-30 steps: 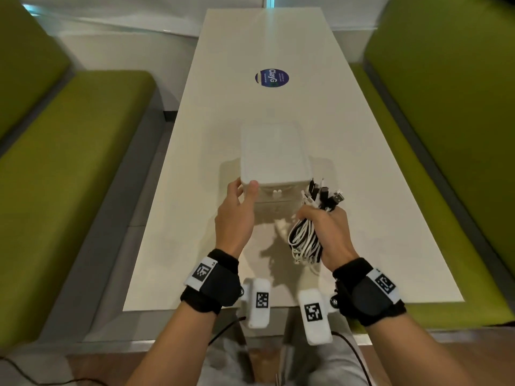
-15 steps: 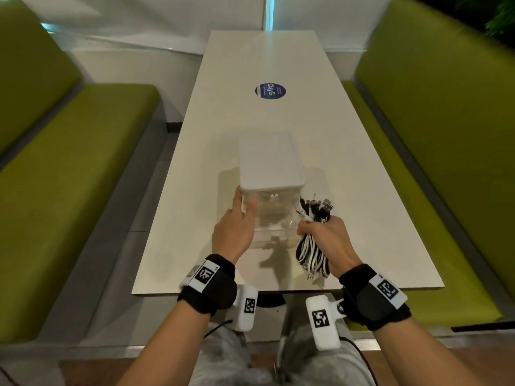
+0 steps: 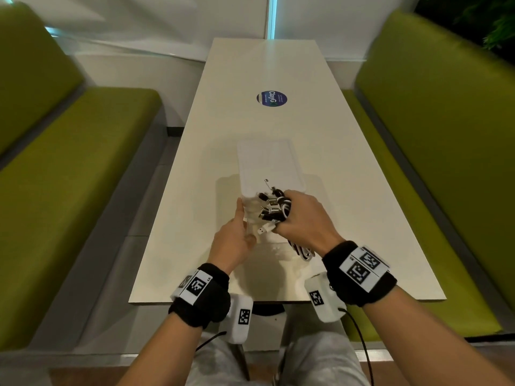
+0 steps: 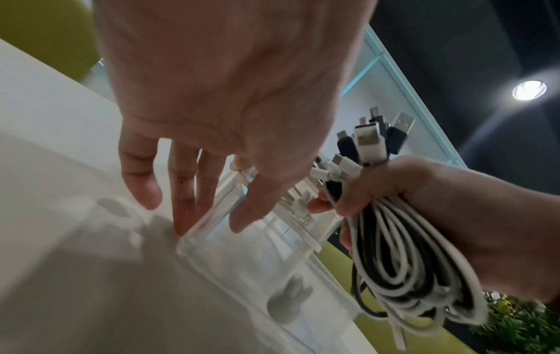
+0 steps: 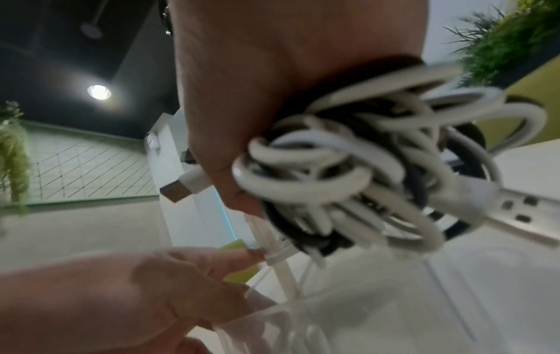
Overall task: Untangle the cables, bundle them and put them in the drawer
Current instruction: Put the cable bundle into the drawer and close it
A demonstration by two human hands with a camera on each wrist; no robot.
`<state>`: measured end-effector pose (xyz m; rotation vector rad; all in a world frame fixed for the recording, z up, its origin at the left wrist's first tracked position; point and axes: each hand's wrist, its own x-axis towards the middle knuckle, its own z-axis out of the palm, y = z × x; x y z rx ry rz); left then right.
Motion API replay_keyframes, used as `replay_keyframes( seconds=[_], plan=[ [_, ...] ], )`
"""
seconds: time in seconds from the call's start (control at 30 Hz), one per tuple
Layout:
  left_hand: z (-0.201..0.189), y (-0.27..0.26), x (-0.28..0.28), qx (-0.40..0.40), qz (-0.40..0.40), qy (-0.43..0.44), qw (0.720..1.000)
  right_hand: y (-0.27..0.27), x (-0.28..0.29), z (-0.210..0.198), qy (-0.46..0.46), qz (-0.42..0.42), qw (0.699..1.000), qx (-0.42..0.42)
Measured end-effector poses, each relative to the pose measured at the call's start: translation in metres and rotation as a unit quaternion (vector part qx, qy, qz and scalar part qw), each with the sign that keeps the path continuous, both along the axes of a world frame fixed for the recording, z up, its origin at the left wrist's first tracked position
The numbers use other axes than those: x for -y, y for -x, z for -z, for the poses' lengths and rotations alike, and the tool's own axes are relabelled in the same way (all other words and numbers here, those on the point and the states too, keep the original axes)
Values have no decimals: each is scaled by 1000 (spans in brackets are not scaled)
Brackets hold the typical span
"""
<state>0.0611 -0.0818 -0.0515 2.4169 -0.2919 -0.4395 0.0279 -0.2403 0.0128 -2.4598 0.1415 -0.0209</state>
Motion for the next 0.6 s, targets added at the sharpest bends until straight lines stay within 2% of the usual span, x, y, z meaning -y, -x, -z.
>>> replay_keyframes(
  seconds=[0.33,0.6],
  plan=[
    [-1,-10,-4,-53,6,36,998,-9,-10,1,-45,39,998,-22],
    [-2,-4,-10,-91,19,52,994,0,-5,-5,-173,34,984,-38]
  ],
)
